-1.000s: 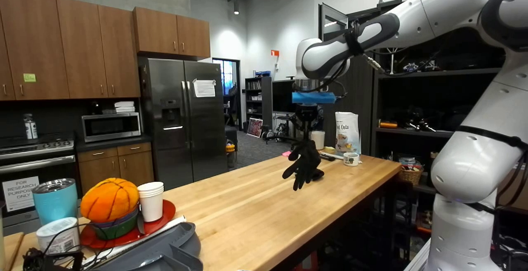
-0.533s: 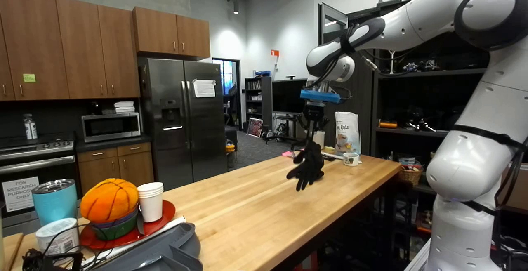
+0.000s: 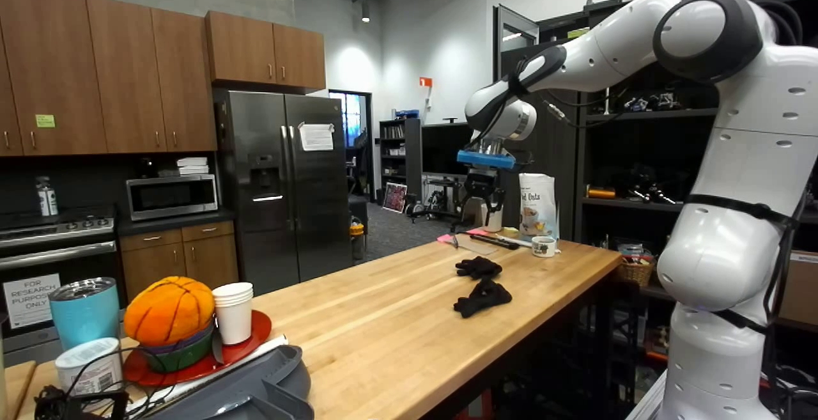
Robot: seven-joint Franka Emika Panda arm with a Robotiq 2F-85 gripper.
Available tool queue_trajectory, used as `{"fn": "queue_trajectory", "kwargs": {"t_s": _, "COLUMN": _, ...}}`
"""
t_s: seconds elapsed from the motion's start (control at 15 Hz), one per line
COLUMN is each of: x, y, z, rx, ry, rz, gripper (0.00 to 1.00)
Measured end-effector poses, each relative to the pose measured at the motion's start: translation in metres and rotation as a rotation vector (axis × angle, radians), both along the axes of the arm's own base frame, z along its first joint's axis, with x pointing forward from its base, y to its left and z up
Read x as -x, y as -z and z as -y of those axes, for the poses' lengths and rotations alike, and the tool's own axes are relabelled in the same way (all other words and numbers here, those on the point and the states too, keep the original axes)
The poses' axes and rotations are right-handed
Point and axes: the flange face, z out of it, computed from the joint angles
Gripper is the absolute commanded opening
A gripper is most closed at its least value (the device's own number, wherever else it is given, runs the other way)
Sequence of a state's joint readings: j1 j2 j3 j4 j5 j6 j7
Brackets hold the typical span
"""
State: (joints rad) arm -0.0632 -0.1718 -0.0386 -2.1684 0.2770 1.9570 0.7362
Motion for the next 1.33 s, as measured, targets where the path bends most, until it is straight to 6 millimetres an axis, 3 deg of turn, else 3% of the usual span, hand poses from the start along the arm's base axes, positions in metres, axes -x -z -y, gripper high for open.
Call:
{"fn": "queue_trajectory", "kwargs": {"t_s": 0.33, "x": 0.001, "y": 0.004, "z": -0.004, "rx": -0.005, "ry": 0.059, "rz": -0.038, "gripper": 1.0}}
{"fn": "queue_trajectory", "kwargs": {"t_s": 0.67, "x": 0.009, "y": 0.02, "z": 0.003, "rx": -0.029, "ry": 0.176, "rz": -0.16, "gripper": 1.0}}
{"fn": "queue_trajectory", "kwargs": {"t_s": 1.0, "x": 0.023, "y": 0.046, "z": 0.014, "rx": -0.05, "ry": 0.212, "rz": -0.327, "gripper": 1.0}}
{"fn": "queue_trajectory", "kwargs": {"t_s": 1.33, "x": 0.018, "y": 0.087, "z": 0.019, "rx": -0.046, "ry": 0.255, "rz": -0.429, "gripper": 1.0}}
